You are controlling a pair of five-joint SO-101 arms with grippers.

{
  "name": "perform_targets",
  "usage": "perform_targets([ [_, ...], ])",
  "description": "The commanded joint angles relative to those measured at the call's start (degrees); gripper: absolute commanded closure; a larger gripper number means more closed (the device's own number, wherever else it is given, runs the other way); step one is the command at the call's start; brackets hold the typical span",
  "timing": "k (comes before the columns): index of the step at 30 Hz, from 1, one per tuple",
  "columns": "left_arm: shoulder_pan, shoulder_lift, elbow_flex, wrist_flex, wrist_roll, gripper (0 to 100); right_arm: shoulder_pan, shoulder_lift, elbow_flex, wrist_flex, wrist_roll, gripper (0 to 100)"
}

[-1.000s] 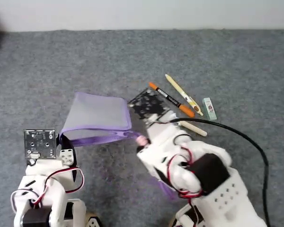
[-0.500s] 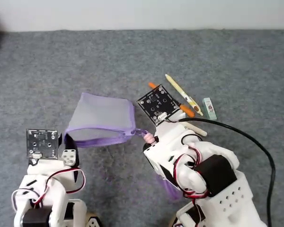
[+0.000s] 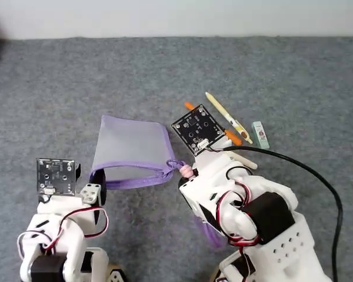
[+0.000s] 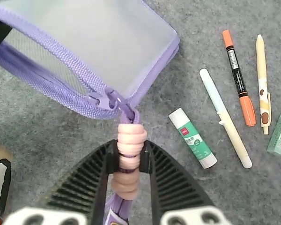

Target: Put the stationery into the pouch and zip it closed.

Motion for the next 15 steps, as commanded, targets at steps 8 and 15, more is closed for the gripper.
perform_targets([
  [8,-0.18,-0.18,-3.91,-1.32,-7.56,99,1.63,-0.66,-0.26,-5.41,-1.85,99.1],
  [15,-0.09,-0.09,-9.45,8.18,-10.2,99,6.46,1.89,2.11,-9.36,-2.46,99.1],
])
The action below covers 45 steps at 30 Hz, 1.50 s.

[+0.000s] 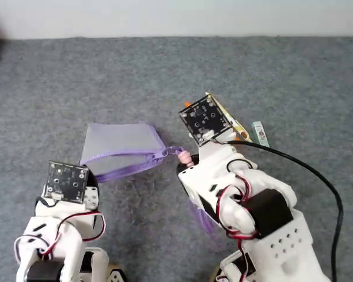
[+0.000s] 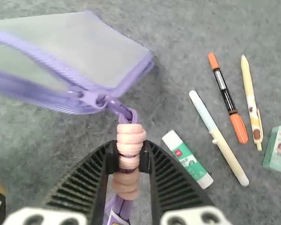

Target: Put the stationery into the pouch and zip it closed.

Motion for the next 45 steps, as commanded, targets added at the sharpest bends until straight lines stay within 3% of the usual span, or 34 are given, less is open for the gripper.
perform_targets([
  [1,-0.09,-0.18,-5.41,6.33,-1.05,99,4.09,1.63,0.44,-1.45,-1.32,99.1],
  [7,-0.44,5.71,-8.4,8.7,-0.35,99,5.49,3.82,-0.62,2.42,-3.96,98.0],
  [14,0.0,23.82,-19.47,8.88,8.97,99,5.58,4.62,-7.74,14.29,-3.96,77.9],
  [19,0.0,29.71,-23.08,8.88,11.08,99,5.76,4.62,-12.75,21.14,-3.52,80.6],
  [25,0.09,29.63,-23.25,8.79,11.08,99,9.36,5.23,-15.65,21.32,-2.81,84.6],
  [33,0.09,30.07,-25.71,8.62,11.08,99,18.15,21.32,-15.91,20.35,6.77,84.5],
  [45,0.09,29.98,-25.63,8.79,11.08,99,14.9,47.87,-19.25,8.22,19.96,84.3],
])
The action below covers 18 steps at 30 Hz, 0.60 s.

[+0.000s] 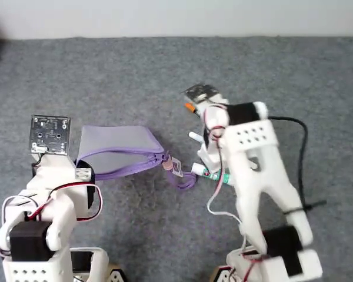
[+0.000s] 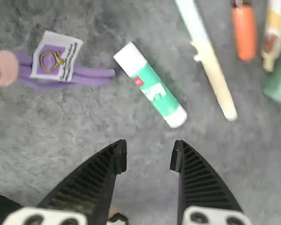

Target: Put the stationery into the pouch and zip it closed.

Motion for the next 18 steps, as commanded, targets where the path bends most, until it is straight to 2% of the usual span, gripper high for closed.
perform_targets([
  [1,0.18,0.18,-2.86,0.09,0.7,99,-0.92,3.56,-2.73,-2.86,3.34,84.3],
  [5,0.18,0.09,-2.86,0.09,0.7,99,-2.15,7.25,-2.73,-3.12,4.48,84.1],
  [11,0.18,0.35,-2.86,0.09,0.7,99,-2.86,12.7,-2.73,-7.78,4.4,71.2],
  [18,0.18,0.35,-2.86,0.09,0.7,99,-1.98,19.82,-2.73,-14.64,4.48,79.0],
])
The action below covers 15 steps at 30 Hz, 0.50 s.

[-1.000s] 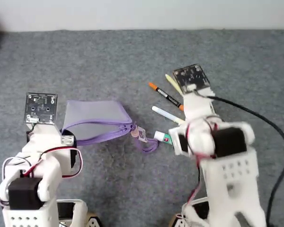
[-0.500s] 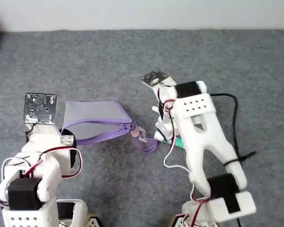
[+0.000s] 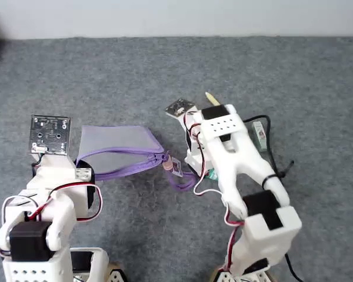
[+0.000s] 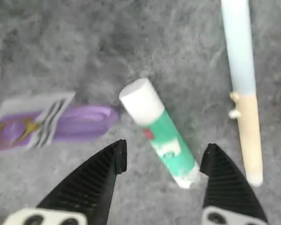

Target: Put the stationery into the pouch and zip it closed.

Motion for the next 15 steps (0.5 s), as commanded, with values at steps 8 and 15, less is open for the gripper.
perform_targets([
  [8,0.18,0.44,-2.86,0.09,0.7,99,4.09,6.37,-2.73,-6.81,0.62,92.3],
  [15,0.18,0.44,-2.95,0.09,0.7,99,8.22,1.71,-2.46,-4.26,0.35,99.1],
])
